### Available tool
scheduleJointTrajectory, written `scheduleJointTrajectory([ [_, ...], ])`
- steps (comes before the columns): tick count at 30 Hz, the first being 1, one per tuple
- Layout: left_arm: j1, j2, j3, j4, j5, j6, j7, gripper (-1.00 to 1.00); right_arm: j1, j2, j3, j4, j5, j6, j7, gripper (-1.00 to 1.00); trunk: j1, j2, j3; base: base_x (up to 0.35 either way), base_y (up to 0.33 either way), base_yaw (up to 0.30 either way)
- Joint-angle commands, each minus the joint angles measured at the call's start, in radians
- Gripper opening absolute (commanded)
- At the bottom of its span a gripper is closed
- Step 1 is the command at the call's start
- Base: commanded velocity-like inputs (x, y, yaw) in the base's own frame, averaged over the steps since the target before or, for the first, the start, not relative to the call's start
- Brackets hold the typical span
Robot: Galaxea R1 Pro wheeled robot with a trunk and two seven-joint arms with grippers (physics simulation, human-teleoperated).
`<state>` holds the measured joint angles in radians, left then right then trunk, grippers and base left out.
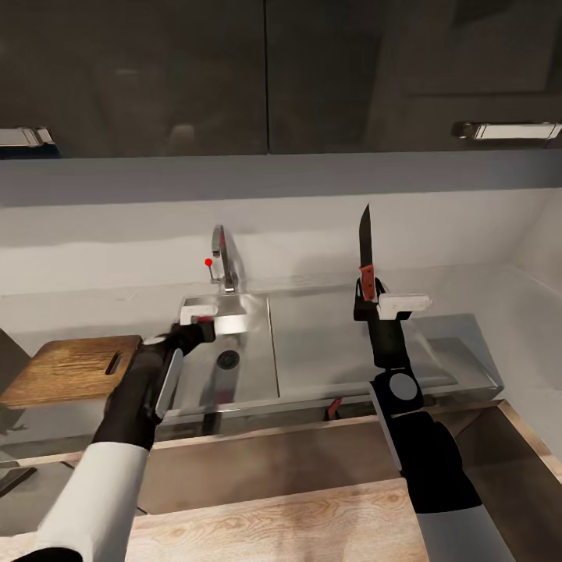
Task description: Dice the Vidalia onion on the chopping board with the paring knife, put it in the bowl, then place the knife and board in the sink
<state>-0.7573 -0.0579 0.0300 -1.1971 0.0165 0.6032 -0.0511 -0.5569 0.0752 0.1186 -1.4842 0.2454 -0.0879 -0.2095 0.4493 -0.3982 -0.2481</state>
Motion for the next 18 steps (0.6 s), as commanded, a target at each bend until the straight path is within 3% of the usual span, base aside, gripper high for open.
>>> scheduleJointTrajectory([
  [1,0.050,-0.001,0.003,-0.101,0.000,0.011,-0.012,-1.00,-0.001,0.000,0.001,0.000,0.009,0.000,-0.007,-1.00,0.001,-0.002,-0.002,0.000,0.000,0.000],
  [3,0.135,-0.001,0.002,-0.264,0.000,0.068,-0.017,-1.00,-0.001,0.000,0.001,0.001,0.009,0.000,-0.007,-1.00,0.001,-0.002,-0.002,0.000,0.000,0.000],
  [5,0.166,0.000,0.002,-0.328,0.000,0.127,-0.030,-1.00,-0.001,0.000,0.001,0.001,0.009,0.000,-0.007,-1.00,0.001,-0.002,-0.002,0.000,0.000,0.000],
  [10,0.187,0.000,0.002,-0.370,0.000,0.175,-0.115,-1.00,-0.001,0.000,0.001,0.000,0.009,0.000,-0.008,-1.00,0.001,-0.002,-0.002,0.000,0.086,0.000],
  [18,0.188,-0.001,-0.007,-0.373,0.000,0.178,-0.134,-1.00,-0.001,0.000,0.001,0.000,0.010,0.000,-0.008,-1.00,0.001,-0.002,-0.002,0.000,0.294,0.059],
])
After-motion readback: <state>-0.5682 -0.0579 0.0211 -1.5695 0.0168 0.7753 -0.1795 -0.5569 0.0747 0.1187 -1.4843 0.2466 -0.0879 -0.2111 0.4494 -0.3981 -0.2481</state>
